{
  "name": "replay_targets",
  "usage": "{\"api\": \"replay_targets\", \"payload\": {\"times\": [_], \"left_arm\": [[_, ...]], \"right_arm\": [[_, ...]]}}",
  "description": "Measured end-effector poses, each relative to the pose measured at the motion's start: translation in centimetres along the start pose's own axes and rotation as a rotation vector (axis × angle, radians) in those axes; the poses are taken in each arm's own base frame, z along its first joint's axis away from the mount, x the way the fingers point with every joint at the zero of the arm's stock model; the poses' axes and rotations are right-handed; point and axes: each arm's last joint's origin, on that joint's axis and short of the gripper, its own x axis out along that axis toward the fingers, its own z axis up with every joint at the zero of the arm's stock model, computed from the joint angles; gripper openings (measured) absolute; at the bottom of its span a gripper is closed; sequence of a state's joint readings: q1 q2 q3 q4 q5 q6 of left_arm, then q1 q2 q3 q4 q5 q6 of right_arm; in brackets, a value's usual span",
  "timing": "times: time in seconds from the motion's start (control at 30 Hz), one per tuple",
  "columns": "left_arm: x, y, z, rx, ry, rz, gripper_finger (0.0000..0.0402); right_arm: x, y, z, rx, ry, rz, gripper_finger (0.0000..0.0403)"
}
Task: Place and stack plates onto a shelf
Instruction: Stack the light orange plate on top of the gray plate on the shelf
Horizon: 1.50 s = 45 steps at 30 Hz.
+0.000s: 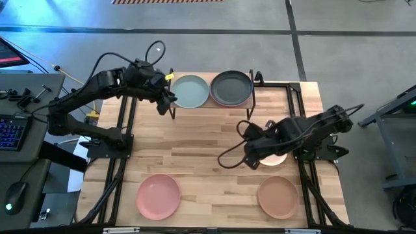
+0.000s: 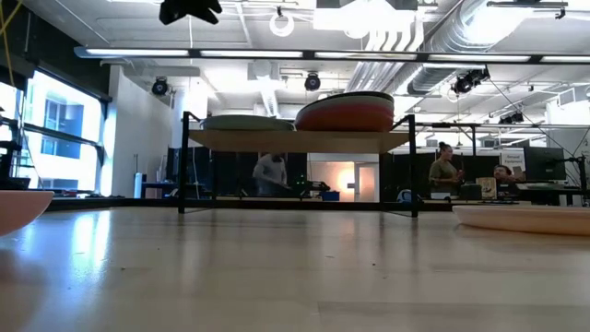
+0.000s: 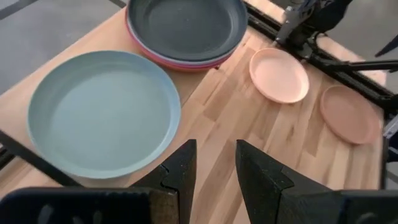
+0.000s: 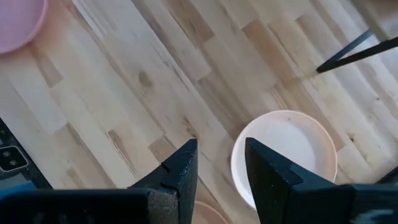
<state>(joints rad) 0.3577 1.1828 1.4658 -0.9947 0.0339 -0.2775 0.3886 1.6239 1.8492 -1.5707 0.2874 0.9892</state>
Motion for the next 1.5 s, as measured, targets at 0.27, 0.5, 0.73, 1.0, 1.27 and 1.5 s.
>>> {"api": "replay_targets", "payload": {"times": [0.27,0.5,0.73,1.0,1.27,1.5], "left_arm": [[0.0,-0.2,-0.7,0.003,0.059,0.030,0.0102],[0.0,-0.3,-0.7,-0.018,0.060,0.026,0.0102],[0.0,-0.3,-0.7,-0.052,0.057,0.030,0.0102],[0.0,-0.3,-0.7,-0.094,0.056,0.032,0.0102],[0.0,-0.3,-0.7,-0.098,0.051,0.041,0.0102],[0.0,-0.2,-0.7,-0.097,0.050,0.045,0.0102]], "right_arm": [[-0.2,-0.2,-0.1,-0.026,-0.032,-0.009,0.0113],[2.0,-5.5,-2.9,0.079,0.047,-0.063,0.0113],[4.6,-7.9,-5.8,0.163,0.028,0.120,0.0113],[10.3,-8.4,-8.5,0.187,0.133,0.084,0.0113],[15.2,-7.6,-9.7,0.201,0.107,0.160,0.0113],[18.0,-7.0,-10.2,0.139,0.132,0.130,0.0113]]}}
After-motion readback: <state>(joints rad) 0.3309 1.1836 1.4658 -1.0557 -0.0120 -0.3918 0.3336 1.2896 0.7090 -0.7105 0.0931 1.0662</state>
